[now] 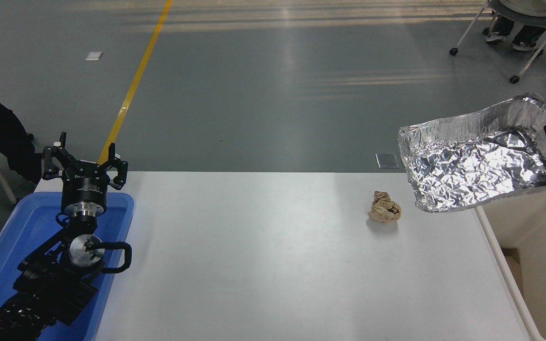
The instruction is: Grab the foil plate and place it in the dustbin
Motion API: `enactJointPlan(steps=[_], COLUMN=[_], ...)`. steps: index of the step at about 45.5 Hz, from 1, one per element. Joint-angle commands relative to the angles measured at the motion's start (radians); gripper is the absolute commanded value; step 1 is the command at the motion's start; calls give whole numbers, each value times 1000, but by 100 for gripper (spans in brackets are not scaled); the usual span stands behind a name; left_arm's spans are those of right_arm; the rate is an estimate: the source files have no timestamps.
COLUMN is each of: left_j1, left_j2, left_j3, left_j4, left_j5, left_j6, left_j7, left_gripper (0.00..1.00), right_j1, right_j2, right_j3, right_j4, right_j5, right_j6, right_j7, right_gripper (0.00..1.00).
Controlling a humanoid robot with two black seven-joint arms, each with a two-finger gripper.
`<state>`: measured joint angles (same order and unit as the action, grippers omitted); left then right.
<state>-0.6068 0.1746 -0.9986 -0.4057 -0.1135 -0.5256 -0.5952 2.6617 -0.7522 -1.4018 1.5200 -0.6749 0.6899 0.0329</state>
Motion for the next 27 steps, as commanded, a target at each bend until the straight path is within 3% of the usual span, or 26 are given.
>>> enactJointPlan(steps=[1, 7, 14, 21, 27], left_j1=[-1, -1, -1, -1, -1], left_j2=[0, -1, -1, -1, -1], left_j3=[0, 0, 0, 0, 0], left_j4=[1, 1, 1, 1, 1], left_j5=[0, -2, -3, -3, -3], left_j6=[1, 1, 1, 1, 1], left_j7=[-1, -1, -1, -1, -1], left_gripper=[99, 99, 99, 99, 99], right_j1=[-71, -201, -446, -857, -1306], right_j2=[-39, -131, -228, -274, -265], right_j3=[-45, -26, -22, 79, 401], right_j4=[-136, -279, -435, -665, -834], right_j5=[-9, -58, -144, -127, -25], right_j6=[-9, -44, -254, -499, -567], right_j7=[1, 1, 2, 1, -1], right_gripper=[0, 0, 0, 0, 0])
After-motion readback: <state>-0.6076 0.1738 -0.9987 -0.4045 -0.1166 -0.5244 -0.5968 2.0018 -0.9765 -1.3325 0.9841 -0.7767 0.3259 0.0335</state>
